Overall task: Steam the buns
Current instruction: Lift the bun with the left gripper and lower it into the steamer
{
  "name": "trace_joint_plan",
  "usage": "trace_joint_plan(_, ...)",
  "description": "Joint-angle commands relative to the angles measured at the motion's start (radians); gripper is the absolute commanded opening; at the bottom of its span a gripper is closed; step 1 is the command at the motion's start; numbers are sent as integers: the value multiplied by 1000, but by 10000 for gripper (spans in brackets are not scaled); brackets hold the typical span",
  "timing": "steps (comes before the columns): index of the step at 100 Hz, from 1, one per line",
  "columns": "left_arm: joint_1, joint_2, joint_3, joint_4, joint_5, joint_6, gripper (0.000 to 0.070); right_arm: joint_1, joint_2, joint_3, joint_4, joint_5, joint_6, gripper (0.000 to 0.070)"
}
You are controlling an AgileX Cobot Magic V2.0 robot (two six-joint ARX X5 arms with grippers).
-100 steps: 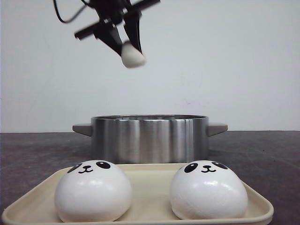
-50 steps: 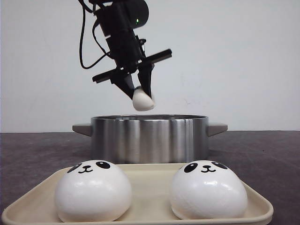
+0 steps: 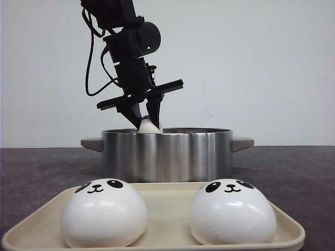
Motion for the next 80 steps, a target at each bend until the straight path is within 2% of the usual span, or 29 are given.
trace_joint_plan(1,-1,31,30,18,-4,10,2,6,8,22,-68,4,-3,51)
trace_joint_plan(80,0,92,30,56,-15,10,2,6,8,22,-68,4,1,51)
